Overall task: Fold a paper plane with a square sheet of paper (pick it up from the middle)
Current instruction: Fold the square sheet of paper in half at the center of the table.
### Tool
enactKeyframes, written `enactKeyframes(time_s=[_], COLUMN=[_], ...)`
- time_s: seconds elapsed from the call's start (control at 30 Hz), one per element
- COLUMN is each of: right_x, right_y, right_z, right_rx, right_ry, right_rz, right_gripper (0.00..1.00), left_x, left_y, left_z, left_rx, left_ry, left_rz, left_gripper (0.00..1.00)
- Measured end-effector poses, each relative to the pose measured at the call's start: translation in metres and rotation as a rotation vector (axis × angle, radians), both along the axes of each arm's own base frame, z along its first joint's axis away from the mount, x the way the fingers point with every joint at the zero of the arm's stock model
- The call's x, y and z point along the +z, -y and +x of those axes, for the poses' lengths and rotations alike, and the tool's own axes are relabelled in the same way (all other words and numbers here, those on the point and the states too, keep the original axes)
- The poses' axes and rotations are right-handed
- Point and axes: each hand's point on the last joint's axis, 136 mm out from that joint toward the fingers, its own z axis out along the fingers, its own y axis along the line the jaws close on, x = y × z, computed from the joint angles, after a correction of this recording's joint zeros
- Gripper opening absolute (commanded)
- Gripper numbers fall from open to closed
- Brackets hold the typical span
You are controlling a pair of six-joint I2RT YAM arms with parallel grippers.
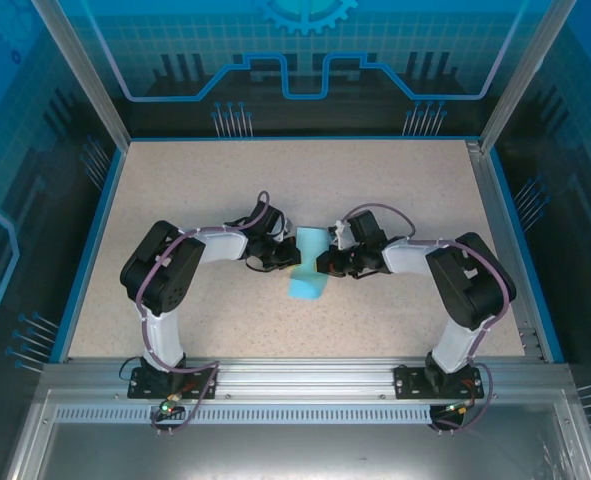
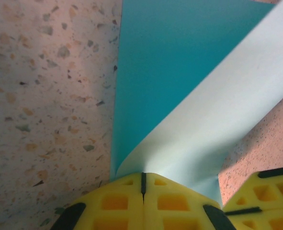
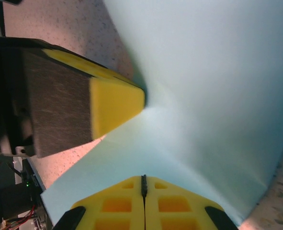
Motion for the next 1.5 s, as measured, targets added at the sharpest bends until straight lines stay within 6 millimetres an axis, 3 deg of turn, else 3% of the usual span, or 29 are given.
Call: enactKeyframes(time_s=[0.2, 0.4, 0.67, 0.97, 1.13, 1.27, 1.5], right_x=[-0.016, -0.021, -0.020, 0.003, -0.003, -0.019, -0.019], right_y=[0.008, 0.011, 0.011, 0.006, 0.009, 0.012, 0.011], right_z=[-0.014, -0.015, -0.016, -0.015, -0.021, -0.030, -0.030], right_rx=[-0.009, -0.014, -0.011, 0.001, -0.001, 0.002, 0.005], right_ry=[-0.033, -0.035, -0.039, 0.002, -0.013, -0.052, -0.052], right_rz=[-0.016, -0.015, -0.012, 0.032, 0.027, 0.006, 0.015], right_gripper=[0.06, 0.06, 0.06, 0.08, 0.08, 0.09, 0.11], left_x=[0.000, -0.001, 0.000, 0.000, 0.000, 0.000, 0.000], left_y=[0.000, 0.000, 0.000, 0.000, 0.000, 0.000, 0.000], left_z=[0.000, 0.000, 0.000, 0.000, 0.000, 0.000, 0.000], left_rx=[-0.003, -0.003, -0.003, -0.003, -0.003, -0.003, -0.005], left_ry=[0.005, 0.005, 0.006, 0.007, 0.007, 0.007, 0.009], left_rz=[-0.001, -0.002, -0.002, -0.002, -0.002, -0.002, -0.001], left_gripper=[0.00, 0.00, 0.00, 0.00, 0.00, 0.00, 0.00])
